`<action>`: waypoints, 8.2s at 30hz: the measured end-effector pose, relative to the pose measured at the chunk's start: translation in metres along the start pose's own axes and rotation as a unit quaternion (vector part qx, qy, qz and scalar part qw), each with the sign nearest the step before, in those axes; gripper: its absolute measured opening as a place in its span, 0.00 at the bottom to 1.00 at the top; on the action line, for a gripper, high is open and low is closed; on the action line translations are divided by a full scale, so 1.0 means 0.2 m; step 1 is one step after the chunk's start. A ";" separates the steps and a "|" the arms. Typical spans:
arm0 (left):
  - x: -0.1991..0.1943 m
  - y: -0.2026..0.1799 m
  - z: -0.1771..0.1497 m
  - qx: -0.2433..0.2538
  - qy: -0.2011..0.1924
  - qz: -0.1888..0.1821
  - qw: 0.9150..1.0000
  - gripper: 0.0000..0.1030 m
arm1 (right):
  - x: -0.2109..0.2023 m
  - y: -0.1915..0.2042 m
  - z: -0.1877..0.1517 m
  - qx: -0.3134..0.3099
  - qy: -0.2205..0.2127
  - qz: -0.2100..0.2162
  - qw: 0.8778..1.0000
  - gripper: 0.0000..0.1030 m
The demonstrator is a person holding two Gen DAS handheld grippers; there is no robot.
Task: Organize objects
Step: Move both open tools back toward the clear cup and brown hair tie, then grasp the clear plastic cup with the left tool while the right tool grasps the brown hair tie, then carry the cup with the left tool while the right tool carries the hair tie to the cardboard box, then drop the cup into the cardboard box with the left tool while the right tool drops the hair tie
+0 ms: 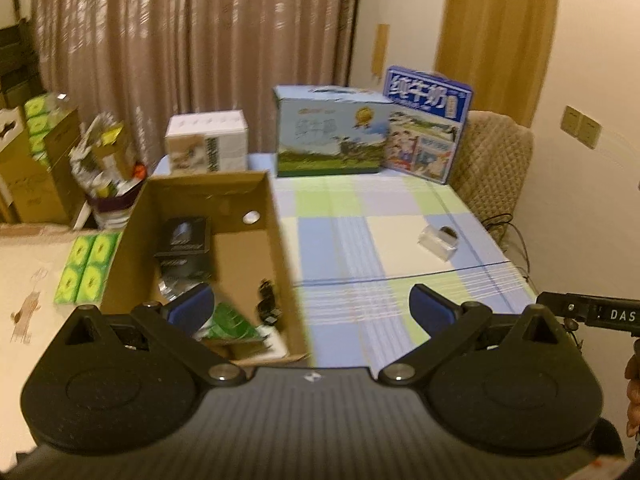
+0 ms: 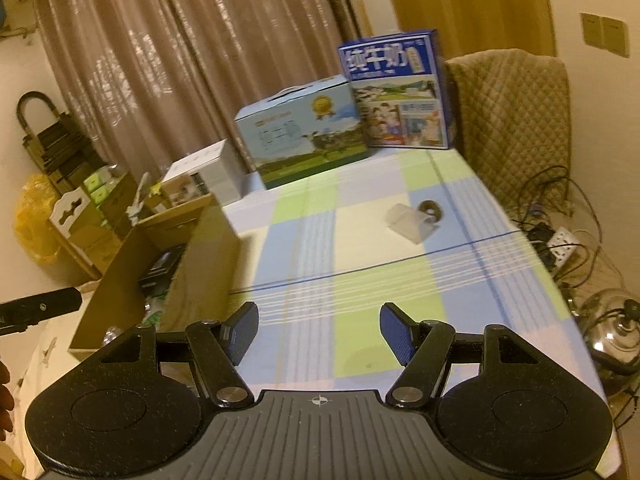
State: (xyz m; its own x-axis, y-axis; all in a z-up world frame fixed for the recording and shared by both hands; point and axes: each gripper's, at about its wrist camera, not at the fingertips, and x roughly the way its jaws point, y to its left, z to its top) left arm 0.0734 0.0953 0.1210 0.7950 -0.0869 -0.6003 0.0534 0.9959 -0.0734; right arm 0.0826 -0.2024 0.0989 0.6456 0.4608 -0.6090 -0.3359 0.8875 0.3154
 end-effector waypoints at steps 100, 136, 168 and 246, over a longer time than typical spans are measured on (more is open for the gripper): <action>0.98 -0.58 0.24 0.098 0.128 -0.099 0.982 0.66 | 0.65 -0.36 0.33 -0.119 0.095 -0.055 0.987 0.14; -0.19 -0.05 -0.18 -0.014 0.033 -0.027 0.999 0.66 | -0.14 0.50 -0.16 -0.159 0.036 0.010 0.987 0.14; -0.08 0.54 -0.06 -0.046 0.044 0.050 0.997 0.66 | 0.31 0.97 -0.11 -0.219 0.058 0.079 0.971 0.14; 0.17 0.81 -0.11 -0.051 0.066 0.099 0.992 0.99 | 0.67 1.02 -0.01 -0.166 0.065 0.115 0.977 0.62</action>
State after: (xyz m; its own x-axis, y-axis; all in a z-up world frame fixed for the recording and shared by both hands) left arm 0.0949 0.2538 0.0707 0.6972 0.1002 -0.7098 -0.1616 0.9867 -0.0195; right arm 0.0999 0.0410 0.0807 0.4417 0.6251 -0.6436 -0.6793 0.7016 0.2152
